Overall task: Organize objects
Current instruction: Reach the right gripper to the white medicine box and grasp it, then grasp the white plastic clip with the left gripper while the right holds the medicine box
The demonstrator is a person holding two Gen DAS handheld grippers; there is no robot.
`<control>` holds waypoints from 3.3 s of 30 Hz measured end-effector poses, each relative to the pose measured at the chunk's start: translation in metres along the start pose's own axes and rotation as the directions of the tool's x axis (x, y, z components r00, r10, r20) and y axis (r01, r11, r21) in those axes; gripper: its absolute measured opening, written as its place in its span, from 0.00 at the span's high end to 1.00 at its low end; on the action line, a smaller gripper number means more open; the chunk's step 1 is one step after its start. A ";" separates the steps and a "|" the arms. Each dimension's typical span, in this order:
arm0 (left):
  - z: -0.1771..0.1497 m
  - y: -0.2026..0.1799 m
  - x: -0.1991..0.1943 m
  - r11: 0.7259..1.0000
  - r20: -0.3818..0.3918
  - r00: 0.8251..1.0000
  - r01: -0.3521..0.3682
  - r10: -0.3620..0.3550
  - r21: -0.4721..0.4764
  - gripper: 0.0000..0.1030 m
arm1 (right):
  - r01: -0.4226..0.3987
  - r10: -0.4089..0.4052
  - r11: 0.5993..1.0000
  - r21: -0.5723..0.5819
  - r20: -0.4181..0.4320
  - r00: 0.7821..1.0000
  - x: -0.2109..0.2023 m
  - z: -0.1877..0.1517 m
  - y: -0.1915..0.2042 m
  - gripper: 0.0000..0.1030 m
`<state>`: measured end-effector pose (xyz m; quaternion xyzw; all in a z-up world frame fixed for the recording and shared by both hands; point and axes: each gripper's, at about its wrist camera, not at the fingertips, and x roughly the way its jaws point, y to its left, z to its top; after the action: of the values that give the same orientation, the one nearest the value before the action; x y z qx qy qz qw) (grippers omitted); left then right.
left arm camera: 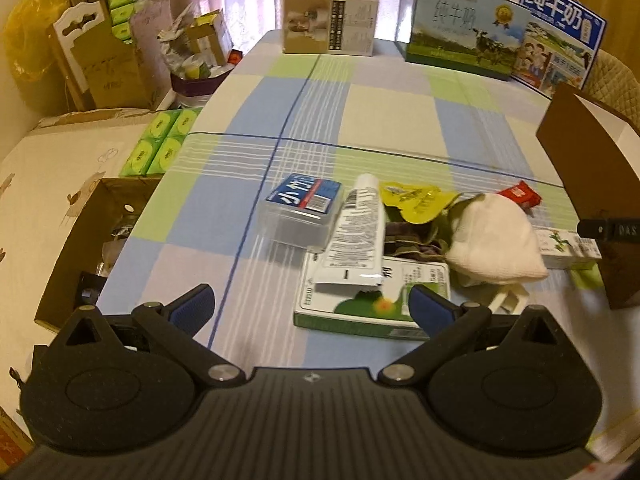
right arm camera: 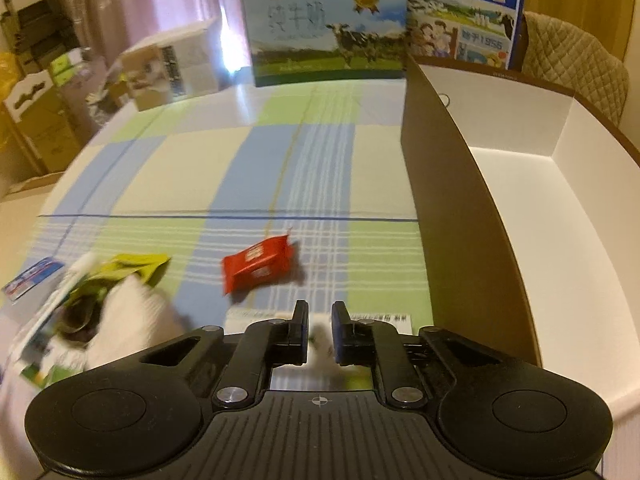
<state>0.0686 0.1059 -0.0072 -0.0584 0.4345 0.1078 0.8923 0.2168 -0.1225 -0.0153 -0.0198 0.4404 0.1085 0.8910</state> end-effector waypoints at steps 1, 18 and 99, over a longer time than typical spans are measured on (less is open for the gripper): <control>0.000 0.001 0.001 1.000 0.001 1.000 -0.005 0.005 -0.006 0.01 | 0.000 0.000 1.000 0.004 -0.012 1.000 0.006 0.003 -0.001 0.92; -0.007 -0.004 0.002 0.998 -0.020 0.998 0.055 -0.055 0.024 0.01 | -0.026 0.017 0.998 -0.057 -0.166 0.986 -0.013 -0.057 -0.002 0.92; -0.027 -0.129 0.047 0.904 -0.179 0.942 0.326 -0.285 0.275 0.64 | -0.105 0.101 0.985 -0.137 -0.038 0.994 -0.042 -0.115 -0.010 0.58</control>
<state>0.1076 -0.0179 -0.0590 0.0034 0.4903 -0.1052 0.8652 0.1050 -0.1549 -0.0529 -0.0607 0.4460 0.1847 0.8737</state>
